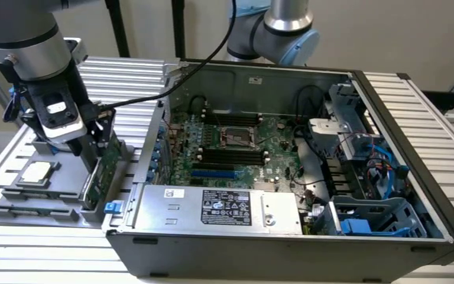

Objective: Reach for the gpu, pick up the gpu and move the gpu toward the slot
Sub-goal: 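Pick up the gpu and move the gpu toward the slot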

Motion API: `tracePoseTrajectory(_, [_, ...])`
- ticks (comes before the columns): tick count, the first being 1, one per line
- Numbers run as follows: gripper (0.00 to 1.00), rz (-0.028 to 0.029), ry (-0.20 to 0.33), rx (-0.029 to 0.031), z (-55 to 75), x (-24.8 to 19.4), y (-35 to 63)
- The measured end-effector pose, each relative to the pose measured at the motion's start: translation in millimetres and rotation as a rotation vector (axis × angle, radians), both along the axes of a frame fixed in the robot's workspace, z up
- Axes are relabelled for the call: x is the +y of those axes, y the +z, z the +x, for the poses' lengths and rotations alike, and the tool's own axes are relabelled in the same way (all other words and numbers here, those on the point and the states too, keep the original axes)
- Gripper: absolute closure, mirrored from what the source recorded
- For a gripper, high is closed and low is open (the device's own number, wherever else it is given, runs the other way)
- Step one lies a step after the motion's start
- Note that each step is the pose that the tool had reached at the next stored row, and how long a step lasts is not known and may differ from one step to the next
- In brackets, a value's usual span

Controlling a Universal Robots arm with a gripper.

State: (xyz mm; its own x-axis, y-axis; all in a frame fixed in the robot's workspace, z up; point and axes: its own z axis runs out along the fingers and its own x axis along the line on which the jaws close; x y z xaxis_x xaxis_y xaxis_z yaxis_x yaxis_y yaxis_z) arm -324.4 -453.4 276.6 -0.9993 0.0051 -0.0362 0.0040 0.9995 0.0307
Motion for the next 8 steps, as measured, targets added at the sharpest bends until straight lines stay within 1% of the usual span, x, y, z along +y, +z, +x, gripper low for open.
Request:
tracePoseTrajectory(4, [0.52, -0.0015, -0.002, -0.0012, 0.0, -1.1, -7.2])
tracePoseTrajectory(8, [0.52, -0.0064, -0.004, -0.0022, 0.1, -1.6, -13.7])
